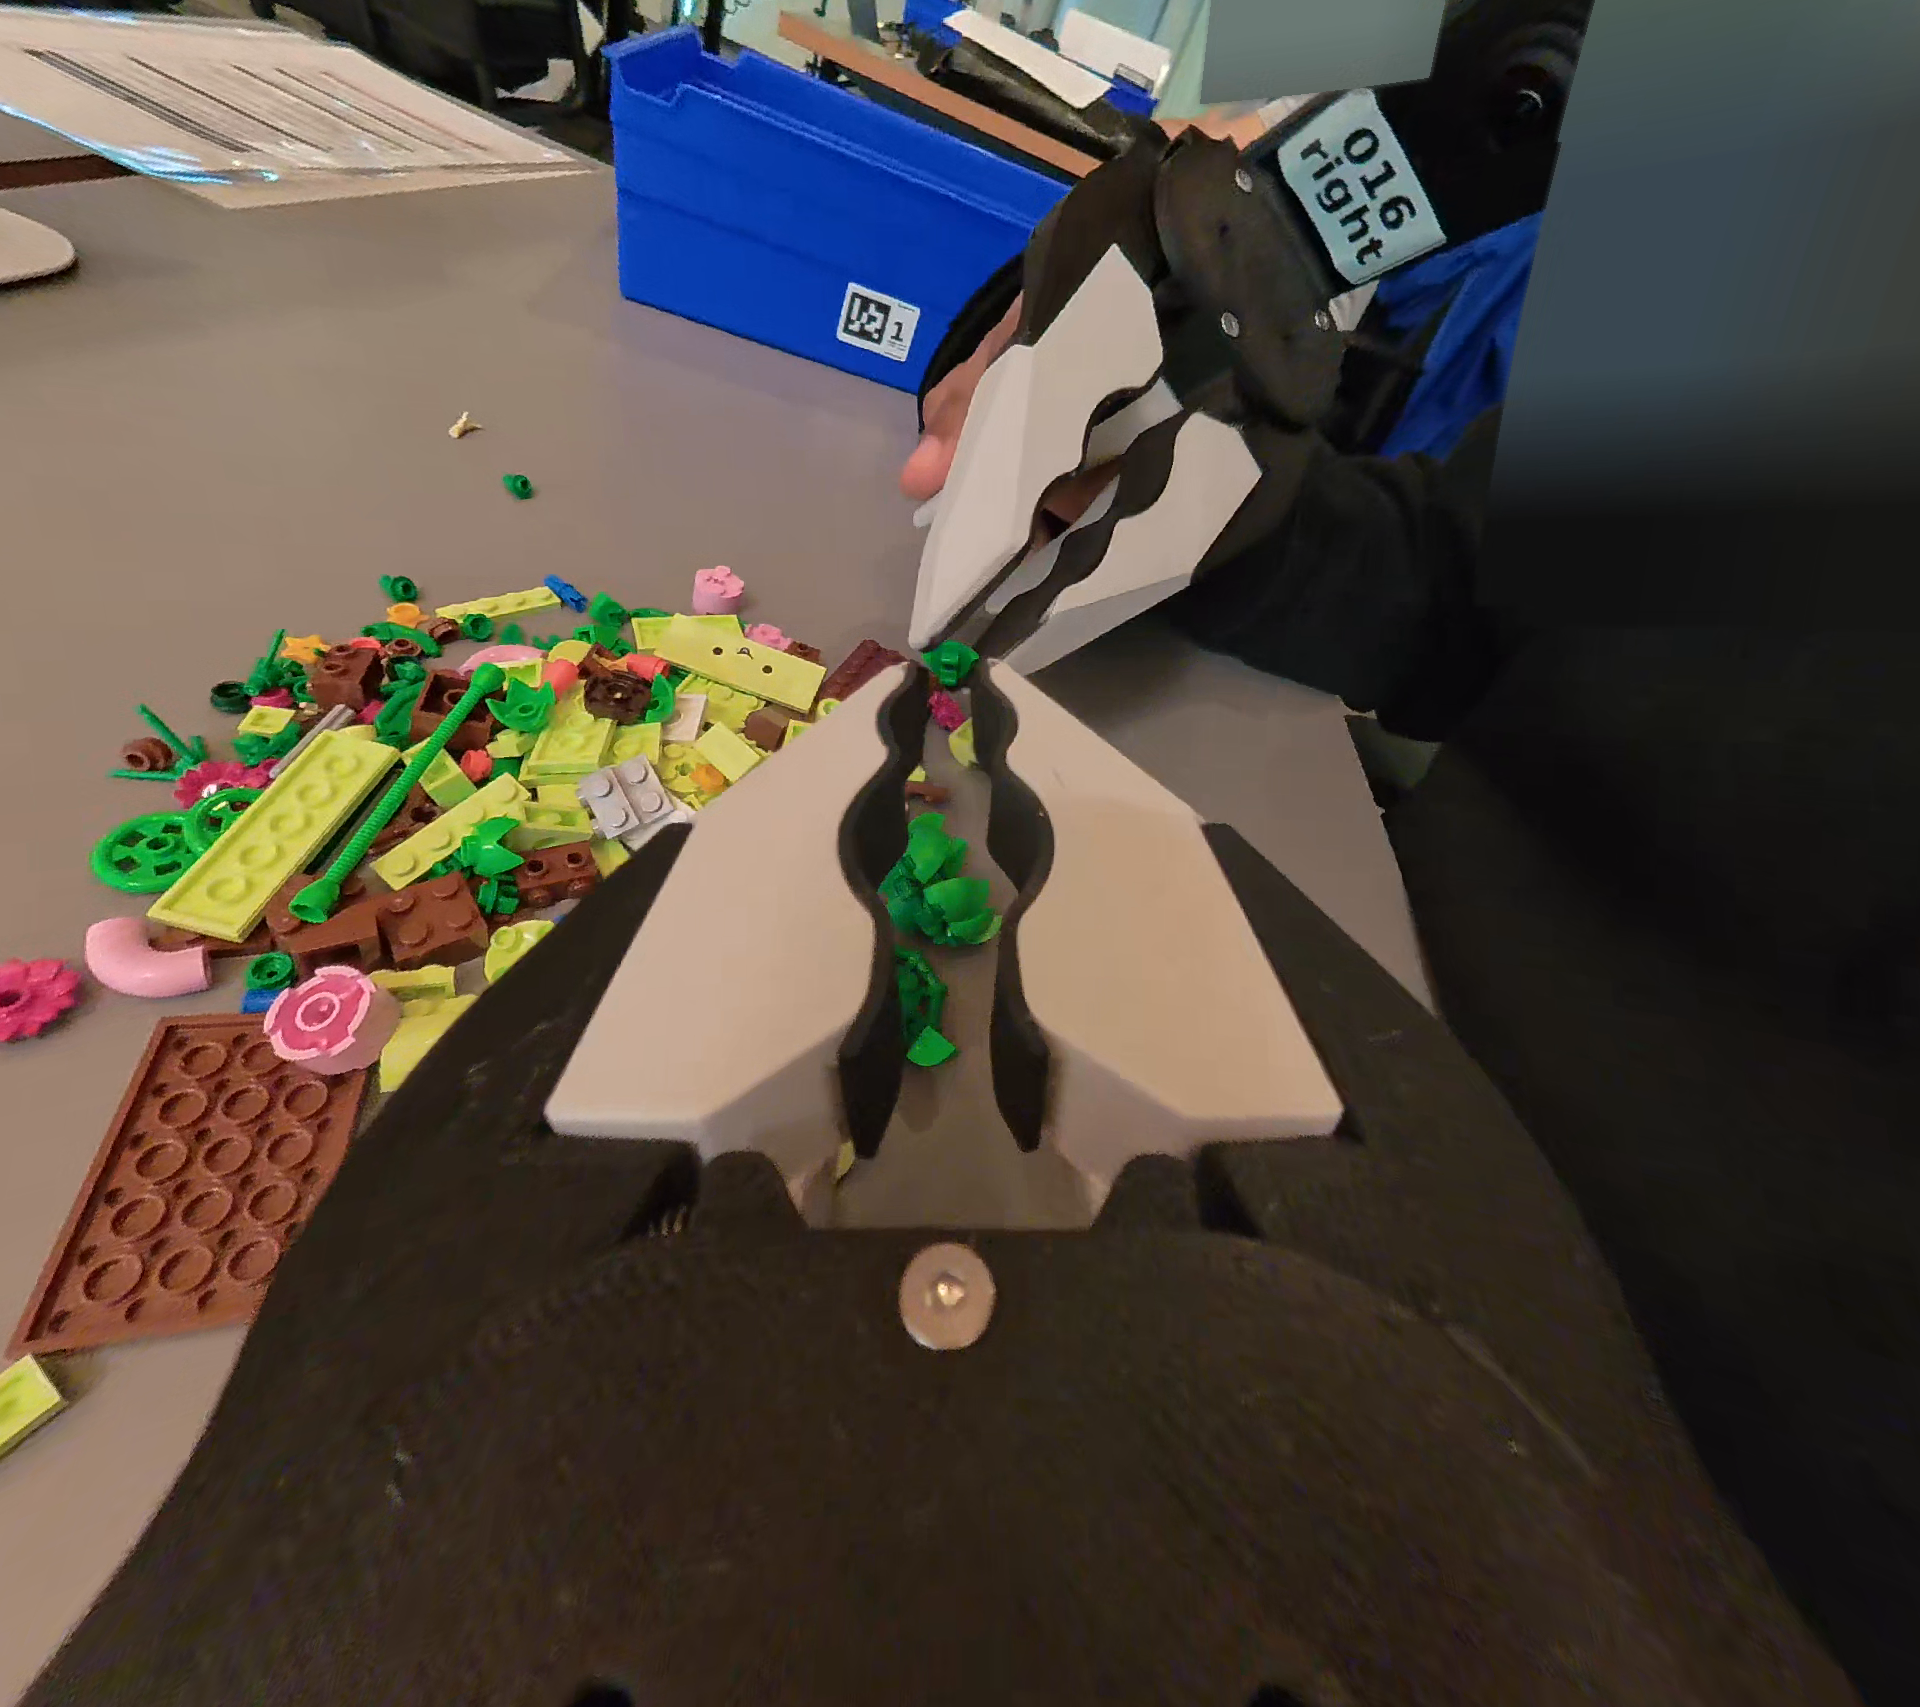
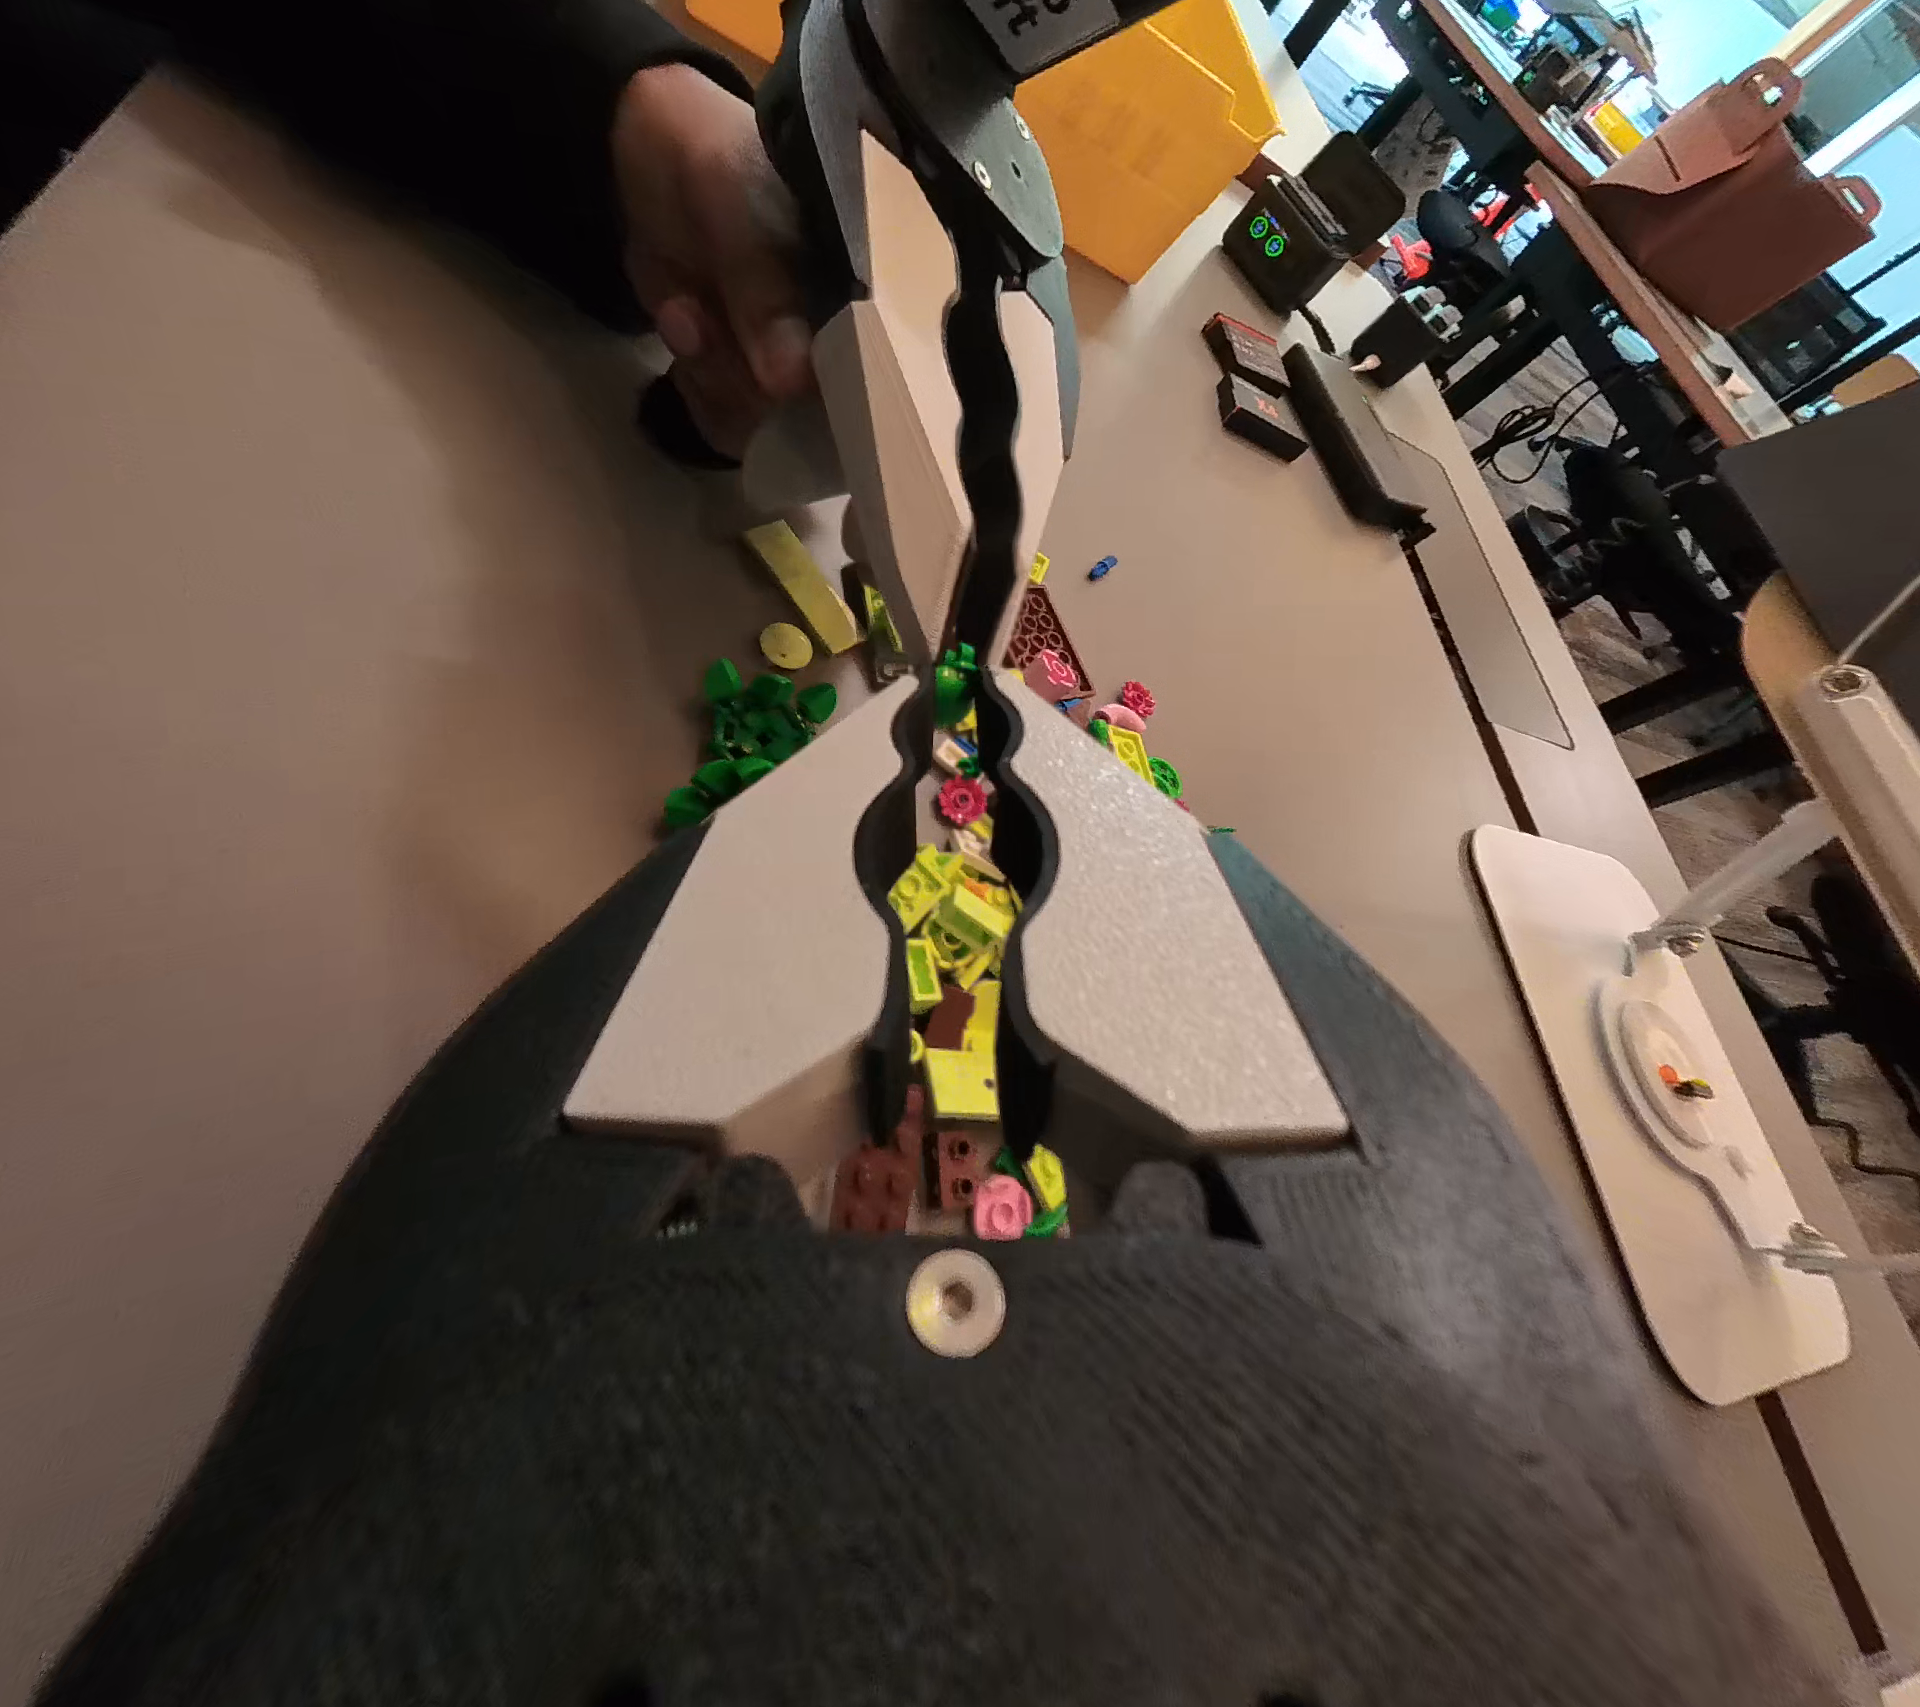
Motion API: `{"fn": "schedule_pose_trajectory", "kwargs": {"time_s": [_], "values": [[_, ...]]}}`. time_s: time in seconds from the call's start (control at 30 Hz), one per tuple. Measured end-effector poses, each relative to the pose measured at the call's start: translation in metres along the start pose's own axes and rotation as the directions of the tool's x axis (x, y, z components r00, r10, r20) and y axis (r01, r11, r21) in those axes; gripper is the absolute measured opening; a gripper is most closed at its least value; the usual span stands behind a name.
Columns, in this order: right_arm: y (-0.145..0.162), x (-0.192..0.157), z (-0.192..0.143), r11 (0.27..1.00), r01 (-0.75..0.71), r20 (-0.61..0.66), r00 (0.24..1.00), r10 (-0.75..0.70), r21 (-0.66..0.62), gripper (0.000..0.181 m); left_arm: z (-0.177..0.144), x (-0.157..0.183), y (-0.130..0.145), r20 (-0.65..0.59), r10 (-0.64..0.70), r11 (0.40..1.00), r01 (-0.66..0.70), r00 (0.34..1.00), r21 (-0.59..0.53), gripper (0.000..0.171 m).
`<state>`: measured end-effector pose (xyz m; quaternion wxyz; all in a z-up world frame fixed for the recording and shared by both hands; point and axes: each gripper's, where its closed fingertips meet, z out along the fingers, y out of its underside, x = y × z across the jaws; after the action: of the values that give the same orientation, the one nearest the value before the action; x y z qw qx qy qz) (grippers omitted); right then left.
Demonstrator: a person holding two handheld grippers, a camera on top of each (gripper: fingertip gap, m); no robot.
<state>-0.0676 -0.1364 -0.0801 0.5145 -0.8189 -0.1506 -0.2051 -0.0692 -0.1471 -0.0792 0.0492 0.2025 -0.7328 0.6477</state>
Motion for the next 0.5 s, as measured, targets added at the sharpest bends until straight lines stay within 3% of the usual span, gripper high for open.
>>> {"fn": "schedule_pose_trajectory", "kwargs": {"time_s": [0.23,0.5], "values": [[0.0,-0.002,-0.001,1.0,0.013,0.01,1.0,-0.013,-0.004,0.004,0.0,0.004,-0.001,-0.046,-0.029,0.999,0.03,0.999,0.017,0.004],[-0.017,-0.008,-0.009,0.996,0.023,0.043,0.999,-0.027,0.083,0.004,-0.005,0.02,-0.007,-0.121,0.039,0.998,-0.034,0.992,0.044,0.001]]}}
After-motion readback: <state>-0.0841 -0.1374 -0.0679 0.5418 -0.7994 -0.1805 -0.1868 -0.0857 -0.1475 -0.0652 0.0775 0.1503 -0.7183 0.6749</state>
